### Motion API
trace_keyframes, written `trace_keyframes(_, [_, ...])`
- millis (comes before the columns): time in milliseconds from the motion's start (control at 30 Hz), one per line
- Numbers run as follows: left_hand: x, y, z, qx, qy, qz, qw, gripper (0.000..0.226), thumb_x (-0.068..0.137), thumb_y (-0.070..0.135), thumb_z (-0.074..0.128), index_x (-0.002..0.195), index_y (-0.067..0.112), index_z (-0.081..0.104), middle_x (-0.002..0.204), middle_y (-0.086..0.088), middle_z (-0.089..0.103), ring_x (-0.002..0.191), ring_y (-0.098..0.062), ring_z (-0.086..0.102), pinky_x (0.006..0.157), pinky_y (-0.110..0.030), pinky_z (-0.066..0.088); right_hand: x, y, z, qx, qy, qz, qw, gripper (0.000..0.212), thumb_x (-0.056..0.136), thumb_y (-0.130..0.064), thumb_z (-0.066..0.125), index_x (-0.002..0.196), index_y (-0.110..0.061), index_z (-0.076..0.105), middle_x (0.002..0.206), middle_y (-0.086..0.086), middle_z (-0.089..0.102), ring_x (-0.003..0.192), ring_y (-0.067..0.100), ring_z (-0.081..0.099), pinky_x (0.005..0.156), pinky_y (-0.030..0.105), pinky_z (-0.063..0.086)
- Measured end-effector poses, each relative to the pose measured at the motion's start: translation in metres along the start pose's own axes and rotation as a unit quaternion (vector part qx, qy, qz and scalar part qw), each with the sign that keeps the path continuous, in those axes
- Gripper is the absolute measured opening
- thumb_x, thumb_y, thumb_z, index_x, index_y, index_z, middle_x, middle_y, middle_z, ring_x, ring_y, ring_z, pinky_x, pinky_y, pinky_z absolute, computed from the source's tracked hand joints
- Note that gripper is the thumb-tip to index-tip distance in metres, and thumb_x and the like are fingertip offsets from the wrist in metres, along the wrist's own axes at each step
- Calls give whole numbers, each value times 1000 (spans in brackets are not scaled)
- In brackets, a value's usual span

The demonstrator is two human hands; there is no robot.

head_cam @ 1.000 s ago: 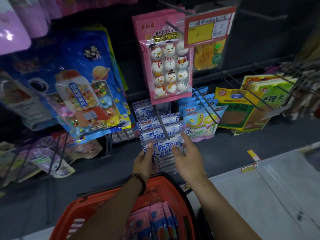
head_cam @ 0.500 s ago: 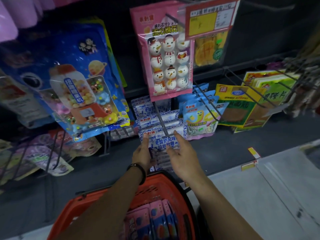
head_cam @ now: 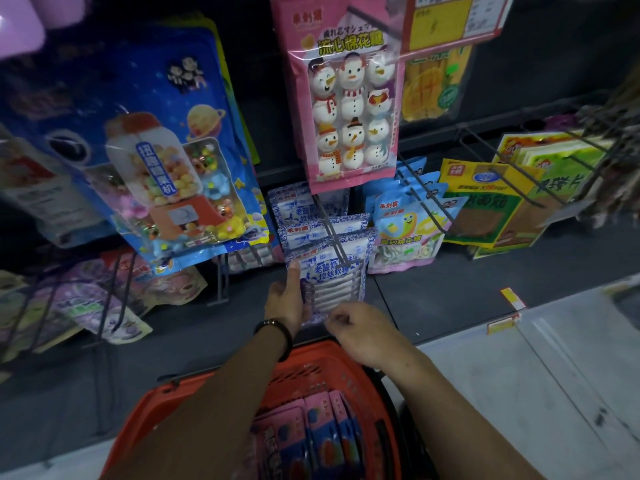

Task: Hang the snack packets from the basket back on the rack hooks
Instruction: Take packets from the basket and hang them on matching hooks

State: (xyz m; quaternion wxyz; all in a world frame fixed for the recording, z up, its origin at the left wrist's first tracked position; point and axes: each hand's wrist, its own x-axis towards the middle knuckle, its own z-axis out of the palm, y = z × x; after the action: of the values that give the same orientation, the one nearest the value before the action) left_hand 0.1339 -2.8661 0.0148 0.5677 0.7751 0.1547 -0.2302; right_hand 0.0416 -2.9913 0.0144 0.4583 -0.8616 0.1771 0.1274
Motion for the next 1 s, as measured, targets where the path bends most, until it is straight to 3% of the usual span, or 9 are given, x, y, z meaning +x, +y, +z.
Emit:
trace_keyframes(100, [-12, -15, -23, 18, -12, 13, 1000, 37, 99, 49, 65, 97, 13, 57, 96, -9, 66, 70, -18, 64, 55, -28, 59, 1, -2, 16, -61, -65, 10, 996, 31, 103, -39, 58, 98, -13, 73, 98, 8, 75, 92, 25, 70, 81, 37, 55])
trace_keyframes(200, [-16, -55, -66, 168, -81, 92, 978, 21, 94, 43, 71, 104, 25, 67, 105, -3, 75, 78, -17, 73, 77, -44, 64, 0, -1, 41, -112, -149, 26, 982, 34, 101, -43, 58, 92, -13, 72, 97, 10, 75, 93, 27, 70, 74, 31, 48])
trace_keyframes(300, [-32, -93, -117, 356, -167, 149, 907, 9, 91, 47, 67, 89, 38, 69, 91, 18, 75, 86, 3, 68, 85, -27, 53, -4, 5, 74, -147, -206, 44, 966, 38, 103, -44, 58, 110, -12, 76, 112, 13, 74, 104, 29, 69, 79, 28, 43])
trace_keyframes(433, [-55, -129, -176, 477, -234, 123, 838, 24, 83, 66, 52, 92, 47, 64, 101, 19, 74, 98, -1, 69, 87, -24, 51, -10, 34, 125, -142, -213, 99, 962, 37, 103, -38, 57, 126, -14, 74, 134, 12, 71, 121, 29, 67, 94, 30, 50])
trace_keyframes(533, [-61, -150, -203, 500, -271, 100, 816, 10, 94, 52, 63, 97, 42, 64, 101, 18, 72, 101, -7, 70, 79, -18, 46, -13, 50, 161, -145, -230, 113, 956, 35, 105, -34, 58, 126, -12, 74, 132, 15, 71, 116, 25, 67, 88, 30, 47])
trace_keyframes(700, [-60, -151, -209, 588, -368, 118, 710, 39, 110, 38, 48, 144, 21, 55, 135, 12, 54, 135, -21, 53, 97, -18, 35, -16, 84, 225, -148, -221, 205, 942, 36, 102, -25, 59, 130, -4, 69, 131, 18, 69, 126, 34, 65, 100, 31, 51])
trace_keyframes(767, [-50, -148, -205, 603, -369, 114, 698, 42, 110, 38, 46, 143, 15, 56, 145, 2, 57, 134, -25, 56, 100, -25, 40, -17, 97, 250, -121, -211, 236, 941, 40, 101, -25, 64, 133, -3, 67, 123, 16, 70, 123, 34, 65, 90, 31, 50])
trace_keyframes(867, [-33, -146, -205, 609, -353, 83, 706, 36, 109, 39, 46, 115, 12, 68, 127, -8, 70, 110, -27, 64, 74, -24, 35, -16, 113, 277, -93, -183, 251, 946, 49, 104, -29, 62, 141, 3, 58, 93, 6, 60, 104, 30, 66, 77, 33, 45])
trace_keyframes(1000, [-16, -137, -212, 605, -329, 63, 723, 42, 108, 43, 47, 117, 9, 71, 121, -12, 73, 109, -30, 67, 74, -27, 41, -17, 124, 300, 31, -120, 367, 922, 63, 83, -37, 79, 134, -4, 62, 124, 15, 69, 109, 30, 67, 85, 38, 54])
